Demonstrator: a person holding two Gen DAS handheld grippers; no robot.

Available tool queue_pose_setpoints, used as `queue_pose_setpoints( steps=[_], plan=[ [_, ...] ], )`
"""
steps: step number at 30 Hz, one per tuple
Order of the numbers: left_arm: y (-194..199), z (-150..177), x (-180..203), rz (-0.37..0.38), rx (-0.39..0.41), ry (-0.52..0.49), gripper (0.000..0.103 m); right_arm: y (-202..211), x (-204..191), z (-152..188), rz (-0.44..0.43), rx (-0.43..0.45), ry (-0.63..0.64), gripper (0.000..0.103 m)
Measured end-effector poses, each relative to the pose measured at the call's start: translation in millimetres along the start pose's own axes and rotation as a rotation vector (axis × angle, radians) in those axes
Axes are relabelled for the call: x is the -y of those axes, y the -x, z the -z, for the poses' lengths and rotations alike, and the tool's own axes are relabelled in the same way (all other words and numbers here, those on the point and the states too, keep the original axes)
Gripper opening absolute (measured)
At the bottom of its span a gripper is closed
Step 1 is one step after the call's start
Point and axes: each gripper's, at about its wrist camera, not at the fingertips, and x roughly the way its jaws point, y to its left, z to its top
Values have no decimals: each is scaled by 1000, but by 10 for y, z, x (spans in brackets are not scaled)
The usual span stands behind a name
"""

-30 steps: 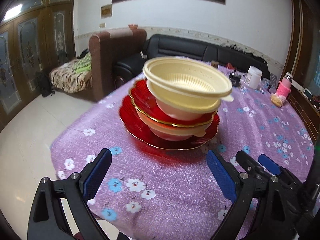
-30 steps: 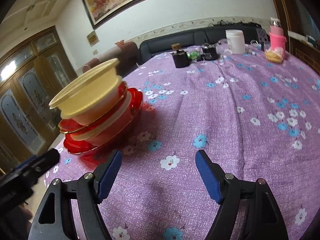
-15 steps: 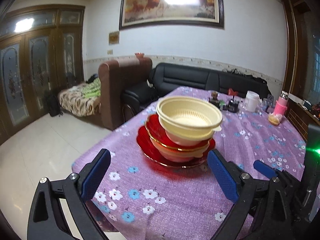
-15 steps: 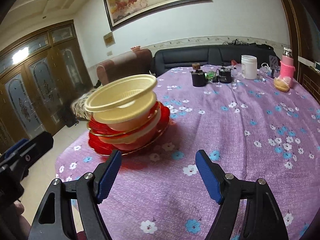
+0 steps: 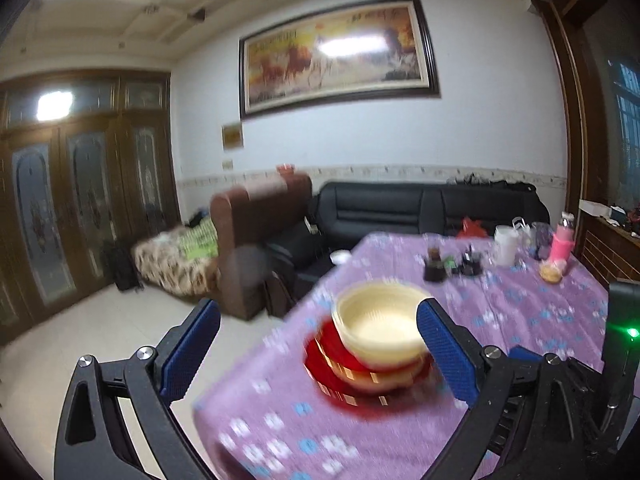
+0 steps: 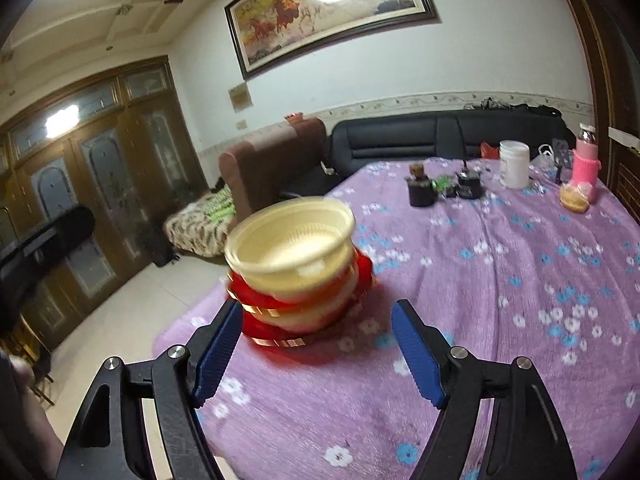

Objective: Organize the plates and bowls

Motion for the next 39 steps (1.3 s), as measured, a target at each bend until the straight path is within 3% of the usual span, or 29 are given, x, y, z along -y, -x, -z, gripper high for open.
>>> queue_pose_setpoints(
  steps=[4, 7, 10, 13, 16, 18, 21, 24, 26, 39],
  plan=[
    [215, -611, -129, -51, 134, -5, 103, 210, -74, -516, -50, 59, 12, 85],
    [289, -881, -156, -95, 214, -11, 103, 304, -83, -826, -71, 93, 5, 92],
    [238, -944, -153, -74, 237, 5, 103, 260, -57, -901, -61, 97, 2, 93],
    [-8, -787, -130, 34, 167, 66, 103, 39, -45, -770, -30, 62, 32, 93],
    [-430, -505, -5, 128, 29, 88, 103, -210, -22, -565, -9, 16, 45, 93],
    [-681, -264, 108, 113, -50, 76, 103, -338, -5, -432, -8, -15, 49, 93],
    [-906, 10, 225, 69, -108, 33, 103, -503, 0, -263, 10, -59, 74, 93],
    [-1053, 127, 205, 61, -116, 29, 103, -585, -18, -168, 48, -76, 113, 93],
    [-1147, 180, 107, 90, -132, 57, 103, -634, -22, -133, 58, -88, 121, 93],
    [-1725, 430, -523, 67, -310, 167, 103, -1093, -250, 7, 58, -229, 186, 93]
  ],
)
